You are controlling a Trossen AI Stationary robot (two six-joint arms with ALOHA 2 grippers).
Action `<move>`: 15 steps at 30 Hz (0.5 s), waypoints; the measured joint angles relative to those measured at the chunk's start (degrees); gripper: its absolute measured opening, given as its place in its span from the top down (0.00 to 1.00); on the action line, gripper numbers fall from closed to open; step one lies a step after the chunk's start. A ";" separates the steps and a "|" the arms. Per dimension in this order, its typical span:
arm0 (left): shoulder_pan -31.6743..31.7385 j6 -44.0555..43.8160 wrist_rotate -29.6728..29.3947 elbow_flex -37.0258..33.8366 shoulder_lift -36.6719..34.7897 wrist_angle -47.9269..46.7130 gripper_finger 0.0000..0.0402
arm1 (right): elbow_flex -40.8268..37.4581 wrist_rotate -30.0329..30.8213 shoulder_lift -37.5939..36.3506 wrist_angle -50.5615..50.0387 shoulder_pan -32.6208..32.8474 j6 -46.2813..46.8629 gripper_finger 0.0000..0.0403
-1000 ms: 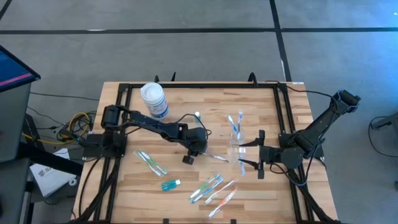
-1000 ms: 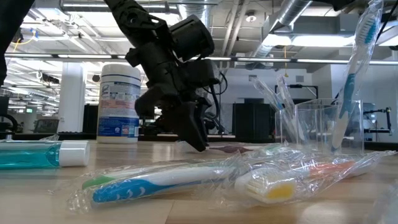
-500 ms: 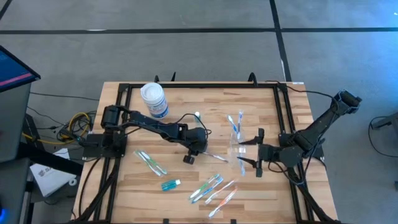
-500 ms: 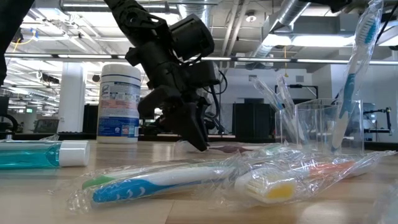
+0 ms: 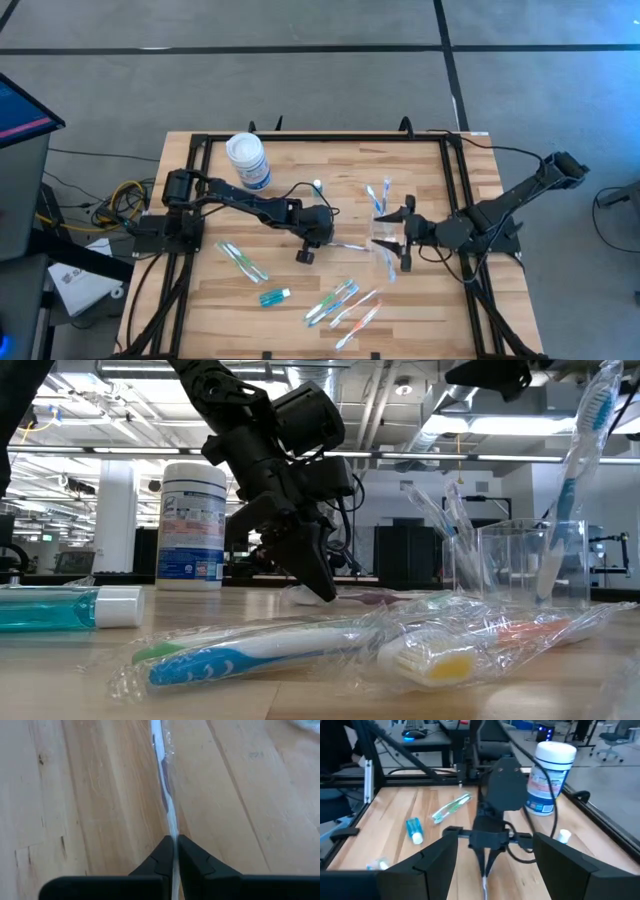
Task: Pick & Place toothbrushing station
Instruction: Put the purple toothbrush into the transparent organizer
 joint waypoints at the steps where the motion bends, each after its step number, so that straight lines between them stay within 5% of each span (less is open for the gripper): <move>1: -0.11 -0.08 0.00 0.00 0.00 -0.01 0.98 | 0.07 -0.53 0.00 -0.04 -0.24 0.14 0.38; 5: -0.12 -0.28 0.00 0.00 -0.05 -0.11 0.99 | 1.29 -5.13 0.00 -1.88 -0.46 -0.43 0.38; 15: -0.08 -9.69 2.17 0.02 -7.57 -4.88 0.99 | 5.17 -5.63 1.53 -8.23 -2.11 -2.44 0.38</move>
